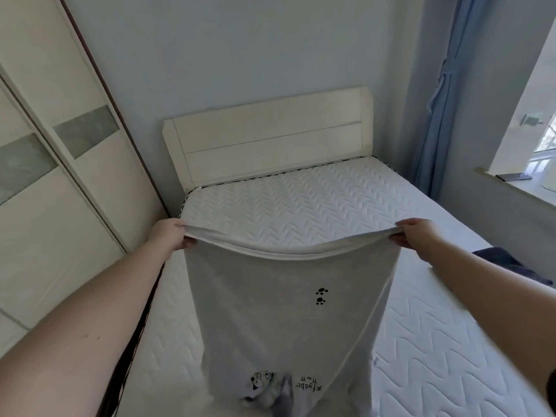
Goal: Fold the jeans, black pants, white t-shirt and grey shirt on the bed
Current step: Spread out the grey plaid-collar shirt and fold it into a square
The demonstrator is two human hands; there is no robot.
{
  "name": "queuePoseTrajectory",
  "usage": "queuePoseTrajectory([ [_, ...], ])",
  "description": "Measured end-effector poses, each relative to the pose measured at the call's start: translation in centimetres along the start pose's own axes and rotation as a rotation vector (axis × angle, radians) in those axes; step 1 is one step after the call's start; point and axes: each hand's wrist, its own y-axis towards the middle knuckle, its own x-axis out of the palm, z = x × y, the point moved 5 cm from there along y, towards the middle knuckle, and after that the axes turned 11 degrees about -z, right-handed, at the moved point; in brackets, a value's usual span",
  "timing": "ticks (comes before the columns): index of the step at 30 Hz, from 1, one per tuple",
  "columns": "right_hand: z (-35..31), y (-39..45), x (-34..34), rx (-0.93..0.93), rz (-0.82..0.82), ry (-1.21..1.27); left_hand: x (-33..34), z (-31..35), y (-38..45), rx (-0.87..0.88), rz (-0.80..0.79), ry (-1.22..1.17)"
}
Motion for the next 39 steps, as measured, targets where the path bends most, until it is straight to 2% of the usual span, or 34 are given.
queuePoseTrajectory([
  [7,-12.6,7.4,-1.0,-0.287,-0.097,-0.012,-0.8,10.9,5.4,0.205,0.082,-0.114],
  [11,-17.8,9.4,-2.4,-0.391,-0.153,0.0,-1.7,15.9,6.4,0.316,0.081,-0.214],
  [15,-19.4,10.7,-2.4,-0.418,-0.196,0.097,-1.6,18.2,5.4,0.369,-0.012,-0.261],
  [18,-17.5,11.3,-1.8,-0.369,-0.208,0.139,-1.3,17.1,4.4,0.321,-0.018,-0.397],
  [22,-10.9,11.6,-0.8,-0.254,-0.203,0.179,-0.5,10.3,3.9,0.191,0.056,-0.4],
  [27,1.2,9.8,1.1,-0.055,-0.241,0.241,2.5,-5.1,1.9,-0.006,0.039,-0.301],
  [33,19.8,4.0,1.6,0.26,-0.237,0.201,6.7,-24.0,-5.2,-0.303,0.047,-0.266],
  [39,34.6,-4.0,1.5,0.525,-0.253,0.032,9.0,-36.9,-14.5,-0.469,0.056,-0.134],
])
